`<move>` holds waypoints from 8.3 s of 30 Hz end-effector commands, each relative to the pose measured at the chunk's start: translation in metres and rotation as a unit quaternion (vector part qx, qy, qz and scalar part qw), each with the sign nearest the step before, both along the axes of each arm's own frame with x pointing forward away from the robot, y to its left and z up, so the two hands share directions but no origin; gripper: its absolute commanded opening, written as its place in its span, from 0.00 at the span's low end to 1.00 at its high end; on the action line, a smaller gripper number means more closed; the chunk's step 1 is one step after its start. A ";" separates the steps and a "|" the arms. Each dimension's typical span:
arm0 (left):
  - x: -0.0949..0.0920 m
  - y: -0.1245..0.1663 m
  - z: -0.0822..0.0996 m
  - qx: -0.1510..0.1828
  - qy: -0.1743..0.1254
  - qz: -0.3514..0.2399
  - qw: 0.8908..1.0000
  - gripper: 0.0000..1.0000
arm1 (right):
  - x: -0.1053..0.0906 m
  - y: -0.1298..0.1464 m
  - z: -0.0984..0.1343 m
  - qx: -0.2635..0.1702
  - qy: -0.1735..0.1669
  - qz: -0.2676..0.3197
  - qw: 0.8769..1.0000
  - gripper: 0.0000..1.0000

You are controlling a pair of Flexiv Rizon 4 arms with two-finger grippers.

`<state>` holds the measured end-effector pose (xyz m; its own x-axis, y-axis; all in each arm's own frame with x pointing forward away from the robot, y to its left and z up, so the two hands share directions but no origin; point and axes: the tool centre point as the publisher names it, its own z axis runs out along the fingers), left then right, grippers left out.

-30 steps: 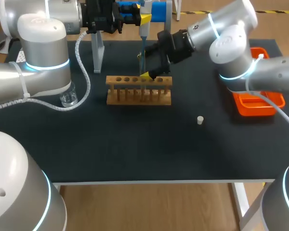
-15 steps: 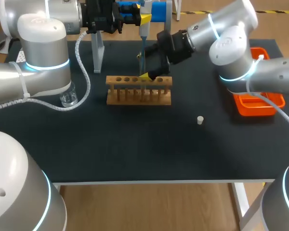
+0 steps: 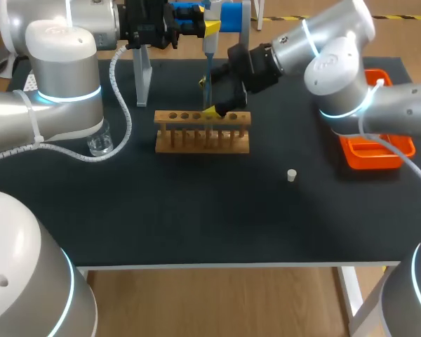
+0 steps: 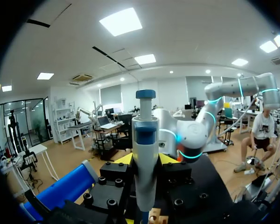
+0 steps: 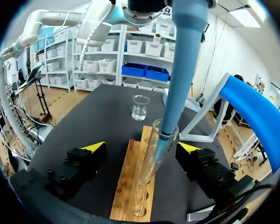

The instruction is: Invert the test tube, pick up the pipette, mount the tip to pipette, aspirate from beaker and dispense into the tube, eject the tip, return the pipette, and cap with the stopper.

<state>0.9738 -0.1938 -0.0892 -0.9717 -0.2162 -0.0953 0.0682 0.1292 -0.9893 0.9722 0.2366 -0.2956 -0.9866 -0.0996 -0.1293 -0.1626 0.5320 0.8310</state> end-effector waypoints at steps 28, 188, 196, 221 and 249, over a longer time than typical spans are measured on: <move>0.000 0.000 0.001 0.001 0.000 0.000 1.000 0.00 | 0.000 -0.001 0.002 -0.003 0.001 0.001 1.000 1.00; -0.145 0.010 -0.026 -0.024 0.015 0.050 0.998 0.00 | 0.000 -0.001 0.002 -0.003 0.001 0.001 1.000 1.00; -0.144 0.006 -0.030 -0.026 0.013 0.035 0.999 0.00 | 0.000 -0.001 0.002 -0.003 0.001 0.001 1.000 1.00; -0.148 -0.001 -0.032 -0.004 0.021 -0.016 1.000 0.00 | 0.000 -0.001 0.002 -0.003 0.001 0.001 1.000 1.00; -0.151 0.002 -0.033 -0.009 0.017 0.005 1.000 0.00 | 0.000 -0.001 0.002 -0.003 0.001 0.001 1.000 1.00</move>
<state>0.8236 -0.1908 -0.1217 -0.9733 -0.2224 -0.0574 0.0324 0.1143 -0.9929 0.9720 0.2363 -0.2948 -0.9866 -0.0996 -0.1290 -0.1624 0.5333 0.8302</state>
